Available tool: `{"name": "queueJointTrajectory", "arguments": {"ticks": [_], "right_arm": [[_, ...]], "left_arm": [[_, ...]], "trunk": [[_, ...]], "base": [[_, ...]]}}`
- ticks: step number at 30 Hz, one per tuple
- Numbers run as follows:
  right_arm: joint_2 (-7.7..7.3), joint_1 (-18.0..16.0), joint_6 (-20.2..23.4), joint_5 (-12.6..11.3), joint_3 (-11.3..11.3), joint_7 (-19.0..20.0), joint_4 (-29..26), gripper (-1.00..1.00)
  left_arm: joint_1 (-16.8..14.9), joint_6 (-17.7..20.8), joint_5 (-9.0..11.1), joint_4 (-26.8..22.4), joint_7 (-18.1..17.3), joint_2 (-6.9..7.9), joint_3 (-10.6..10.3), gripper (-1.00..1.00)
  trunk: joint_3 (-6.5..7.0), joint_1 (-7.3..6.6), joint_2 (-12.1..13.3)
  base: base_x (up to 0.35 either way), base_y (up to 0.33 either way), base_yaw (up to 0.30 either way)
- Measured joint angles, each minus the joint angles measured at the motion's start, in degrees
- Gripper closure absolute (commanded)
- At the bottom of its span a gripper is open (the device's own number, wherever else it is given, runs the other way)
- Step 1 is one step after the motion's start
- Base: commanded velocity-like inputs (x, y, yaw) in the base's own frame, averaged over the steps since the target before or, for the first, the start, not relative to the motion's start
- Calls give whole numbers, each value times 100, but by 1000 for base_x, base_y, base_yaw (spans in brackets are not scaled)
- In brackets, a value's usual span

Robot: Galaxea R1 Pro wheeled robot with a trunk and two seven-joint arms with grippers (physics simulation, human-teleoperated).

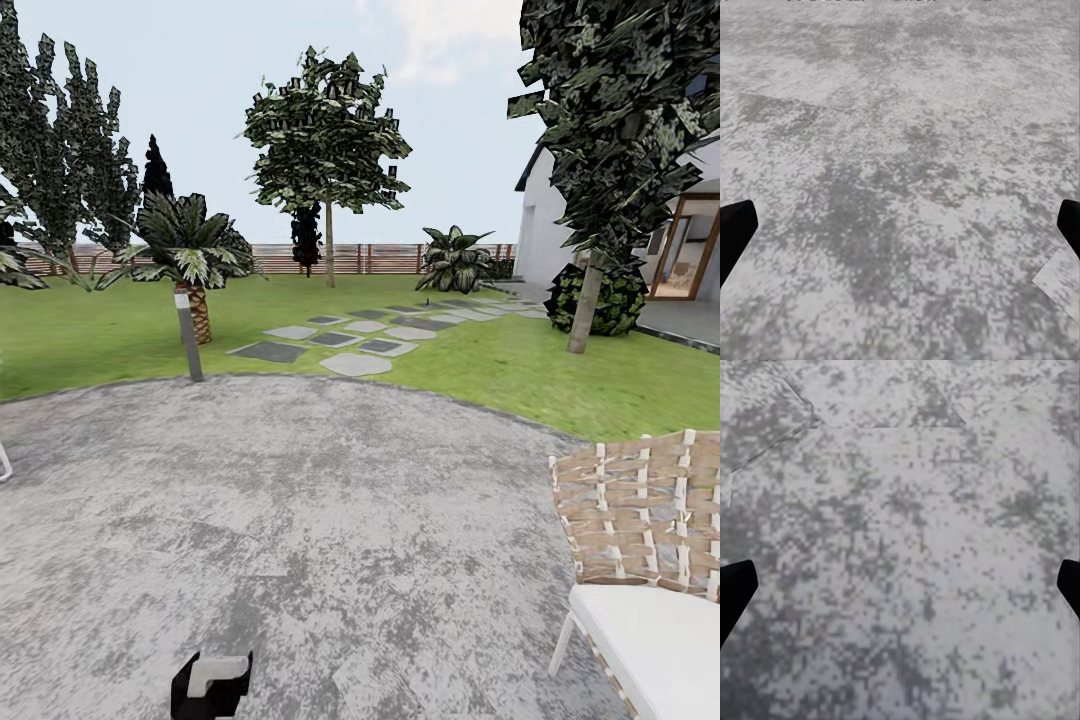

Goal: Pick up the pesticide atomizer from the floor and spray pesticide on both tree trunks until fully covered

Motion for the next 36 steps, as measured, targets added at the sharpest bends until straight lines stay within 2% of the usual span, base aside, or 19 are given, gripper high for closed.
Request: {"name": "queueJointTrajectory", "arguments": {"ticks": [6, 14, 23, 36], "right_arm": [[-1, 0, 0, 0, 4, 0, -160, -100], [-1, 0, 2, 0, 8, 27, -520, -100], [4, 0, 3, 0, 17, 47, -1025, -100], [8, 0, 9, -28, 2, 39, -1084, -100]], "left_arm": [[-7, 4, 0, -89, 0, 0, 0, -100], [-16, 17, 0, -377, 0, -8, 0, -100], [-34, 42, 0, -966, 4, -12, 0, -100], [-35, 52, 0, -998, 9, -26, -2, -100]], "trunk": [[0, 0, 0], [0, 0, 0], [0, 0, 0], [0, 0, 0]], "base": [[138, 0, 0], [314, 0, 0], [334, 20, 0], [315, 184, 0]]}}
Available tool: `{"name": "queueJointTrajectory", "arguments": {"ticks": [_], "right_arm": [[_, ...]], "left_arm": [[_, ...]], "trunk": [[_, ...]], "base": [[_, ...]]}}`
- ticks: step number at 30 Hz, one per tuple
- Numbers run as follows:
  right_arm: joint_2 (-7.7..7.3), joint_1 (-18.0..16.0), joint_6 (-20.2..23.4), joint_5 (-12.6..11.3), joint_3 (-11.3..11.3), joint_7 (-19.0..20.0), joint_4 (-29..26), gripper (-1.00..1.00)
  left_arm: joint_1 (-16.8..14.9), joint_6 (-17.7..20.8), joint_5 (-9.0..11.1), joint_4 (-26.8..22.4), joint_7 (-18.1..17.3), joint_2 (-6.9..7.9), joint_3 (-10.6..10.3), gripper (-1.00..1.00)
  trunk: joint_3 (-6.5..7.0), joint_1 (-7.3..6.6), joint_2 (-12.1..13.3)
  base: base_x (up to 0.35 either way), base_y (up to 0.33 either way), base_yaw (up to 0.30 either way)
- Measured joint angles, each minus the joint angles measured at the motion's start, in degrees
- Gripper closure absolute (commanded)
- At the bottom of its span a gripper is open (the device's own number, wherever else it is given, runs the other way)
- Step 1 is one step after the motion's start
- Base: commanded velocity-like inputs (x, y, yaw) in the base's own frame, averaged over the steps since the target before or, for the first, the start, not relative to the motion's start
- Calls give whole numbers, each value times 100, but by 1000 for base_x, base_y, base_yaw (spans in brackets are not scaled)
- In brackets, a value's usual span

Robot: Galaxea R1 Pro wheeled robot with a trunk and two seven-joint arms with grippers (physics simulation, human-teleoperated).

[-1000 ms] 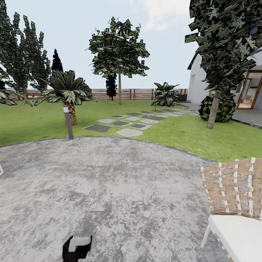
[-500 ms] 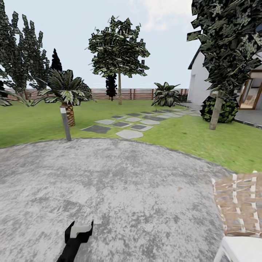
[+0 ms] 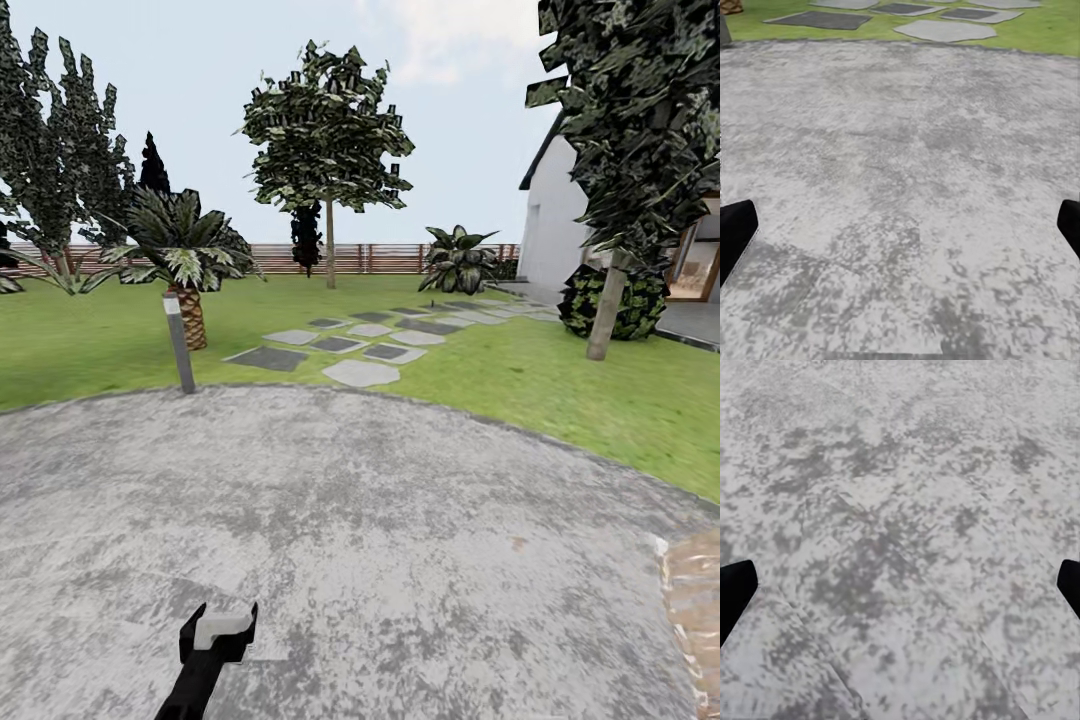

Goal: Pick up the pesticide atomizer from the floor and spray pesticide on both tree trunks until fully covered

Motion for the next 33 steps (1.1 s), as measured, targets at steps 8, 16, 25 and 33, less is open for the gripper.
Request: {"name": "queueJointTrajectory", "arguments": {"ticks": [8, 16, 25, 33], "right_arm": [[-29, 0, 28, -5, -34, -34, -379, -100], [-43, 0, 328, -21, -38, -9, -1713, -100], [-44, 0, 353, 0, -27, 5, -1751, -100], [-27, 0, 352, -9, -9, 5, -1796, -100]], "left_arm": [[0, 66, -17, -591, 6, -4, -7, -100], [0, 643, -9, -1336, 0, -26, -29, -100], [0, 742, 9, -1320, 0, -27, -37, -100], [0, 765, 9, -1280, 0, -27, -33, -100]], "trunk": [[0, 0, 0], [0, 0, 0], [0, 0, 0], [0, 0, 0]], "base": [[313, 163, 0], [323, 118, 0], [325, 99, 0], [335, 7, 0]]}}
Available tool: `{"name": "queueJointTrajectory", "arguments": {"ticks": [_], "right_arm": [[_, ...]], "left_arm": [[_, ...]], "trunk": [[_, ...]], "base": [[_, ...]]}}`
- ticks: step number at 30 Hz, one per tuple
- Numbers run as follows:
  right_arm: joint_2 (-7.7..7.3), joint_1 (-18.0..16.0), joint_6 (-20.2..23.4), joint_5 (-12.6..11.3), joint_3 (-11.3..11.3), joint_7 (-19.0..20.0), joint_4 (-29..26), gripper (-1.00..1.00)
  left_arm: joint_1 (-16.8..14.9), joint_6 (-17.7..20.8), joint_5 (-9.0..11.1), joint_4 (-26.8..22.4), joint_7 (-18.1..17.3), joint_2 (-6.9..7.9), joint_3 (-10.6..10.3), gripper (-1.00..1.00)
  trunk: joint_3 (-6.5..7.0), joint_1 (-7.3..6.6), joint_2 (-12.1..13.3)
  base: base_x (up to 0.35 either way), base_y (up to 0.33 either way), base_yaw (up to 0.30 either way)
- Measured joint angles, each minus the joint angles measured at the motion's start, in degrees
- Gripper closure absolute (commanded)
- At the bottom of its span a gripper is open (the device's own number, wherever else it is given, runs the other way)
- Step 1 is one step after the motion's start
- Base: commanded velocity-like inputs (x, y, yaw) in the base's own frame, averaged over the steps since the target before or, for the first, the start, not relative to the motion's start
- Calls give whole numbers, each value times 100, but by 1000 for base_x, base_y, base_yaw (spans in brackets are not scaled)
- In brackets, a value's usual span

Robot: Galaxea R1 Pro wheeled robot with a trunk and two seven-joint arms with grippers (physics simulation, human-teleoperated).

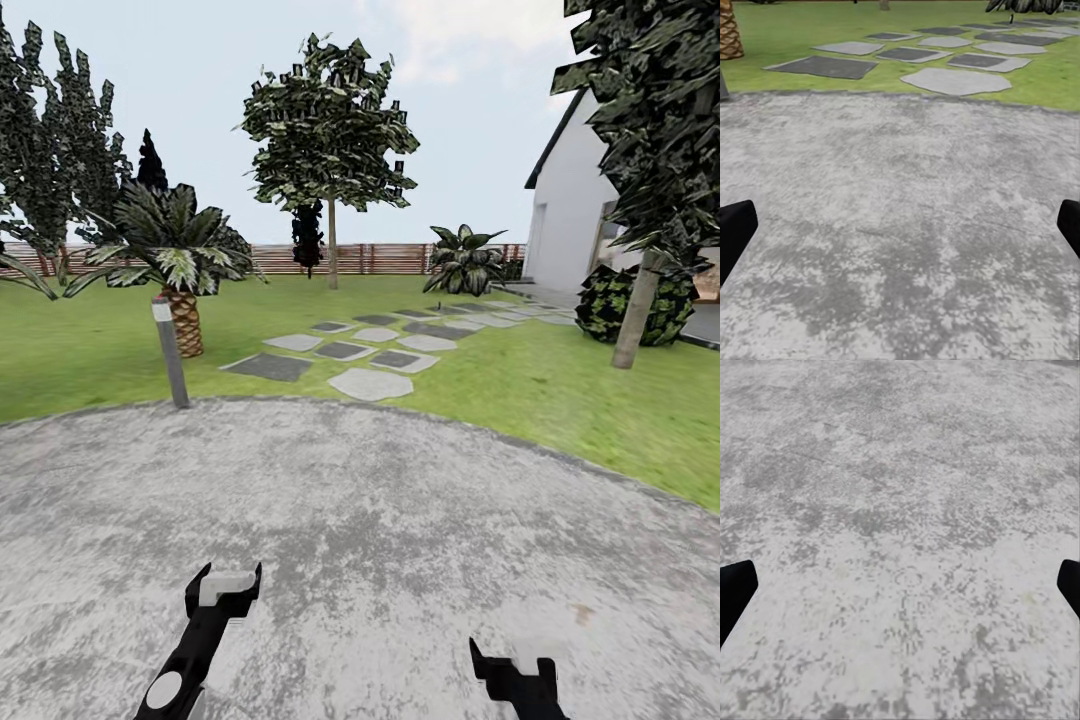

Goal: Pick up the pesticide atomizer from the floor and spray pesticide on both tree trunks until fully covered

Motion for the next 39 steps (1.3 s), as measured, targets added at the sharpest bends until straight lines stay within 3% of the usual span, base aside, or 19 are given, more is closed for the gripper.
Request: {"name": "queueJointTrajectory", "arguments": {"ticks": [16, 39], "right_arm": [[4, 0, -17, -16, -20, -9, -150, -100], [-2, 0, -17, 16, -7, -7, -141, -100]], "left_arm": [[0, 2, -8, -7, 0, 8, 4, -100], [0, 1, -18, -7, 0, 9, 18, -100]], "trunk": [[-4, 0, 0], [-97, 0, 0]], "base": [[335, 0, -14], [335, 0, -217]]}}
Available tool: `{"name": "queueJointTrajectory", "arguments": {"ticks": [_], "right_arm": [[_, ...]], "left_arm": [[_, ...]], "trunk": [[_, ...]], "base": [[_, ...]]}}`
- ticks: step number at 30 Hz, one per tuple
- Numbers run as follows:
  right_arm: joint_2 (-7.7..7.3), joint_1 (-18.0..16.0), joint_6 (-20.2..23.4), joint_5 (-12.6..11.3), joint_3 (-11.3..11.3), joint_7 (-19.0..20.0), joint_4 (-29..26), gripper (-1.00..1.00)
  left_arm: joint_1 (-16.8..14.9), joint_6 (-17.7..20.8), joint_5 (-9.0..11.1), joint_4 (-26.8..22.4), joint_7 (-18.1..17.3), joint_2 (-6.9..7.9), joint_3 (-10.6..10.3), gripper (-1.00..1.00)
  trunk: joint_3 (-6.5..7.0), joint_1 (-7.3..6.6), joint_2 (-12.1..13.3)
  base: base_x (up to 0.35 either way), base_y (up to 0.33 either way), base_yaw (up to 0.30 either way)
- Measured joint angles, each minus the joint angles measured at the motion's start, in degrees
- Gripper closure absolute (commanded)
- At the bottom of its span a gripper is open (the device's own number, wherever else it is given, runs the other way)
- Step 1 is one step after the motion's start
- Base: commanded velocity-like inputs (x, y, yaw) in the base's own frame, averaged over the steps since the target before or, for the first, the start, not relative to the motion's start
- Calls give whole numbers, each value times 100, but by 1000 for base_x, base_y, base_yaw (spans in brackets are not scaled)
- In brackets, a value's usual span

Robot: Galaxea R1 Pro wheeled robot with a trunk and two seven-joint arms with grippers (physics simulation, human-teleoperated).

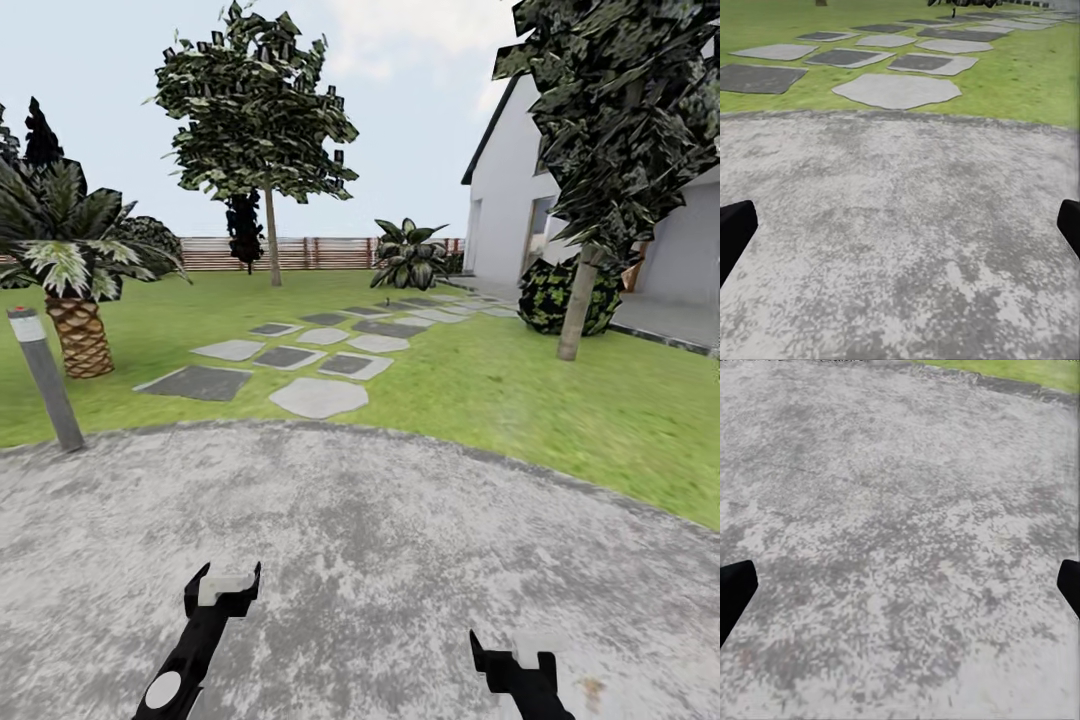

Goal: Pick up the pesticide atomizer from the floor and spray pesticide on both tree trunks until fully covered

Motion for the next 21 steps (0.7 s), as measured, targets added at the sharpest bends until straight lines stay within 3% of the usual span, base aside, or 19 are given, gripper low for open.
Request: {"name": "queueJointTrajectory", "arguments": {"ticks": [21], "right_arm": [[10, 0, 10, -3, -35, -46, -12, -100]], "left_arm": [[0, 0, -9, -8, 0, 0, 0, -100]], "trunk": [[-2, 0, 0]], "base": [[335, 0, -4]]}}
